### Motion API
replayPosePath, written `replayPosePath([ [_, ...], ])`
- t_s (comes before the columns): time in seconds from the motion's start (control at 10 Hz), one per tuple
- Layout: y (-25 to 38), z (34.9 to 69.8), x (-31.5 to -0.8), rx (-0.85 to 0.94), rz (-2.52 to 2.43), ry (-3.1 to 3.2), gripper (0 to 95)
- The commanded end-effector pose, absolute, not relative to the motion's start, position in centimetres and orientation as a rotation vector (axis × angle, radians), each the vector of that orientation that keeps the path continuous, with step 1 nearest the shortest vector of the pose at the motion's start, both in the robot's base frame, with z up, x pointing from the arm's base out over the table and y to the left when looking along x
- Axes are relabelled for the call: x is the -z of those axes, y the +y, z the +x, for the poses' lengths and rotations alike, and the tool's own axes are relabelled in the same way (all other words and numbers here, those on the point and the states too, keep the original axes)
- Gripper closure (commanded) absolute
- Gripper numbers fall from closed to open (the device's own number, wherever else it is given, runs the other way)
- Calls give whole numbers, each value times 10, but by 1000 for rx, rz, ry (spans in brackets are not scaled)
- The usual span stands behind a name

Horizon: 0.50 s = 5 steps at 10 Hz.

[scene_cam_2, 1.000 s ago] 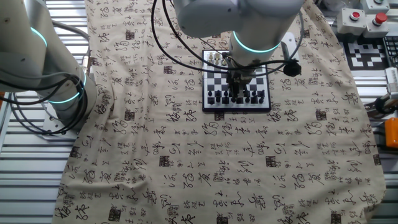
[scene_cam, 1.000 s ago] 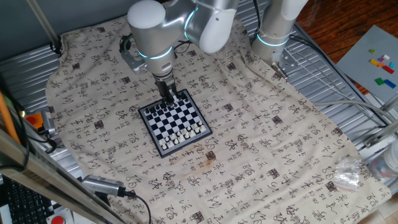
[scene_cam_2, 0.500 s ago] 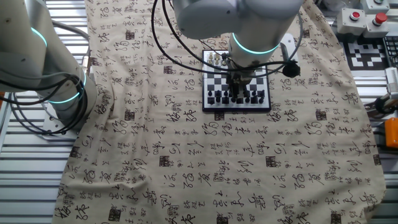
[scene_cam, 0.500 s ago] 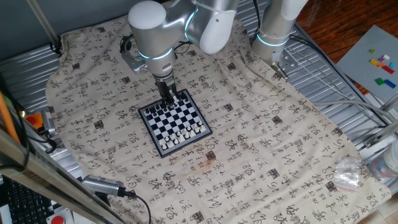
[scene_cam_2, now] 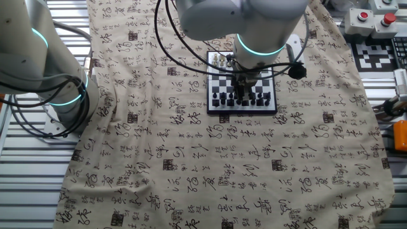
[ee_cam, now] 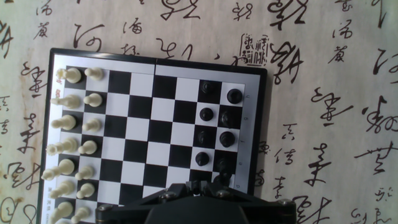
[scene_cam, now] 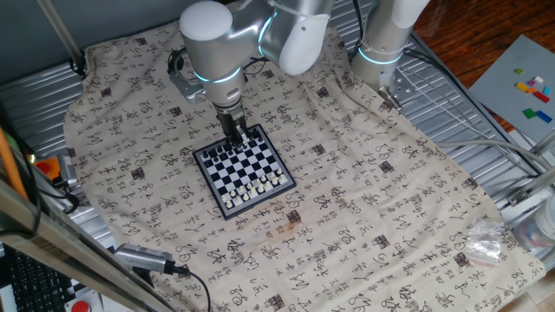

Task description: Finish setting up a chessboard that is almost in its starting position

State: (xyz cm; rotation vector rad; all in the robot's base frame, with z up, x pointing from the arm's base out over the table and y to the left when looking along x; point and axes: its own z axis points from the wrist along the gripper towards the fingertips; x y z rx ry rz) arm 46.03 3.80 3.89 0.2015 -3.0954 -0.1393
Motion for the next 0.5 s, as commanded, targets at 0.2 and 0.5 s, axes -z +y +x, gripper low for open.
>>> replayPosePath([
  [0.2,38,460,-39,139,202,-3098,950],
  [0.5,38,460,-39,139,201,-3100,950],
])
